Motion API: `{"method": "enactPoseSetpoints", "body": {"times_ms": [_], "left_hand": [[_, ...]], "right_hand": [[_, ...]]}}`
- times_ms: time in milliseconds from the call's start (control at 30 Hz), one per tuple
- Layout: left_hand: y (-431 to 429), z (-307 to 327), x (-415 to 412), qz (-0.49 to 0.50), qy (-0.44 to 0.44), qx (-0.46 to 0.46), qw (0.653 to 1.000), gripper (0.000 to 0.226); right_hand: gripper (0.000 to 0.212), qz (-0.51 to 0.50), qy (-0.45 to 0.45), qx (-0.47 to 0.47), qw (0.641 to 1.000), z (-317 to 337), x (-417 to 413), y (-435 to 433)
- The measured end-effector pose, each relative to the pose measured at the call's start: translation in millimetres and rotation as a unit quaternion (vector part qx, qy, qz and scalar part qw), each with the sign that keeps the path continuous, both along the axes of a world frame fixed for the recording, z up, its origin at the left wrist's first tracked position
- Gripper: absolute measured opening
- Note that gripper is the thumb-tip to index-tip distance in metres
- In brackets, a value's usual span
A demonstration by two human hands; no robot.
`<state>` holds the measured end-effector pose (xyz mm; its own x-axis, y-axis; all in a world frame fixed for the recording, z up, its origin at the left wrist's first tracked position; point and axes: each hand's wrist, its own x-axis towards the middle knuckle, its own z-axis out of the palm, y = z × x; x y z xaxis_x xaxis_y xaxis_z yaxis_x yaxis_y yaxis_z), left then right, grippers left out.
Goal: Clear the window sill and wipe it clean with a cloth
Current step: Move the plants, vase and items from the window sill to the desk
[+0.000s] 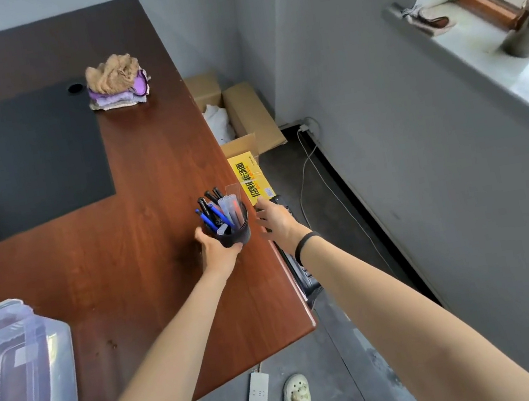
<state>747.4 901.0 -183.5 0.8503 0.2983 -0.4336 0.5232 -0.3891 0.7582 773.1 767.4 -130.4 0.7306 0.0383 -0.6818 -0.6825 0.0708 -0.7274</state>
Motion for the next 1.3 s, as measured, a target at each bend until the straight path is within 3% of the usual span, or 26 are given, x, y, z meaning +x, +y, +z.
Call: {"method": "enactPoseSetpoints", "body": {"times_ms": [200,400,600,733,967,1133,1300], "left_hand": [[-31.8,31.1,-35.6,0.018,0.099,0.047,0.994,0.057],[-84.0,58.6,-73.9,-0.106,0.129,0.043,0.985,0.054],[-202.0,72.0,-112.2,-0.245,0.107,0.082,0.960,0.042],[-331.5,109.4,-192.9,-0.378,0.043,0.077,0.922,0.028],[-503.7,137.2,-312.5,-0.571,-0.029,0.071,0.817,0.040],[-572.6,153.9,-349.2,-0.639,-0.084,0.093,0.759,0.038],[-608.9,161.1,-338.1,-0.647,-0.121,0.106,0.745,0.042]], "right_hand": [[0.050,-0.023,-0.011,0.023,0.999,22.5,-32.6,-32.2],[0.053,-0.010,-0.055,0.011,0.998,46.6,-93.4,-100.7],[0.051,-0.132,-0.073,0.002,0.989,75.0,-196.2,-234.6],[0.047,-0.270,-0.086,-0.020,0.959,92.0,-298.0,-344.4],[0.040,-0.452,-0.094,-0.079,0.884,114.7,-437.8,-478.6],[0.037,-0.509,-0.088,-0.070,0.854,119.4,-491.3,-526.3],[0.037,-0.494,-0.086,-0.067,0.862,123.6,-486.0,-546.1]]}}
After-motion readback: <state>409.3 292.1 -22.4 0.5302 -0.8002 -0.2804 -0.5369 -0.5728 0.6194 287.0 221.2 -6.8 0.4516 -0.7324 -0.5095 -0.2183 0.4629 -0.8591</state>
